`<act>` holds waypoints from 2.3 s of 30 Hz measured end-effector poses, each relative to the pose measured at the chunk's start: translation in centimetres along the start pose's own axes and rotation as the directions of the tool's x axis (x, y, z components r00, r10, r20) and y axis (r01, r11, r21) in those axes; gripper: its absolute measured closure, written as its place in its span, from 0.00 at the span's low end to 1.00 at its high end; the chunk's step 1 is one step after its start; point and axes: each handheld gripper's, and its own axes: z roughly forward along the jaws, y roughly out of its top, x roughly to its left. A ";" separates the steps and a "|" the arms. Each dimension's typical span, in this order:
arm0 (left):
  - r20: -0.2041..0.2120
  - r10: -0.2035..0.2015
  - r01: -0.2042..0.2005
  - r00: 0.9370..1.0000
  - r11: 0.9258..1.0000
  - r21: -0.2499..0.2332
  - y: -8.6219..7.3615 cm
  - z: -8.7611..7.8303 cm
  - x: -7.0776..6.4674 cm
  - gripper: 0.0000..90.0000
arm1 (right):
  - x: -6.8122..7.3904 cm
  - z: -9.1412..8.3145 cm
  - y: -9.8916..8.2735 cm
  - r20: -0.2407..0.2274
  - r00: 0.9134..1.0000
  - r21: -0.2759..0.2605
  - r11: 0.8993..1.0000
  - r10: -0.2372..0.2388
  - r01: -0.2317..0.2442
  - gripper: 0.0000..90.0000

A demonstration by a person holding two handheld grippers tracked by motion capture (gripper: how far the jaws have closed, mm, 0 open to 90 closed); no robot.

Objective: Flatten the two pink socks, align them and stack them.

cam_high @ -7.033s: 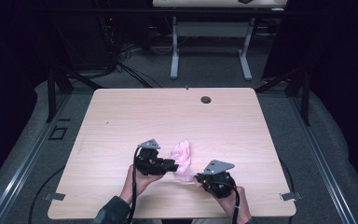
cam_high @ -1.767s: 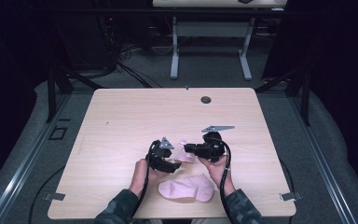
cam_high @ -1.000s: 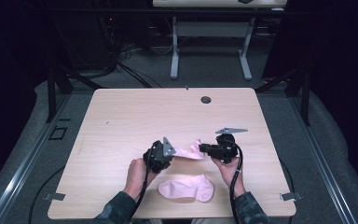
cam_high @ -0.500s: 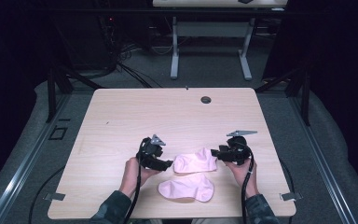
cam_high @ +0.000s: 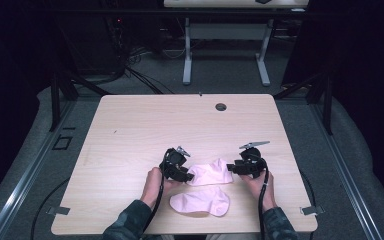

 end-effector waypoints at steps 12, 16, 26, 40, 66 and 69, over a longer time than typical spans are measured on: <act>-0.098 -0.014 0.014 0.995 1.000 0.000 -0.1 -0.2 1.2 0.81 | 1.1 -0.2 0.3 0.010 0.994 -0.037 0.993 -0.109 0.110 0.77; -0.096 -0.052 0.050 0.994 0.998 -0.030 -0.5 -1.2 1.7 0.66 | 1.9 -1.7 0.0 -0.076 0.961 -0.094 0.962 -0.265 0.258 0.70; -0.128 0.026 -0.039 0.991 0.994 -0.103 -1.0 -3.1 0.2 0.44 | 3.5 0.2 -1.6 -0.109 0.891 0.042 0.894 -0.440 0.446 0.82; -0.102 0.175 -0.190 0.979 0.967 -0.168 -0.2 -1.9 -3.2 0.42 | 4.2 -1.8 0.0 -0.224 0.947 -0.043 0.973 -0.229 0.225 0.95; 0.091 0.187 -0.164 0.978 0.963 -0.212 5.0 -2.5 -3.7 0.99 | 6.4 -4.6 -0.6 0.012 0.917 -0.195 0.898 -0.400 0.394 0.50; 0.101 0.178 -0.155 0.979 0.966 -0.205 5.4 -2.9 -3.5 0.99 | 7.4 -4.4 -0.5 0.072 0.885 -0.203 0.862 -0.460 0.465 0.45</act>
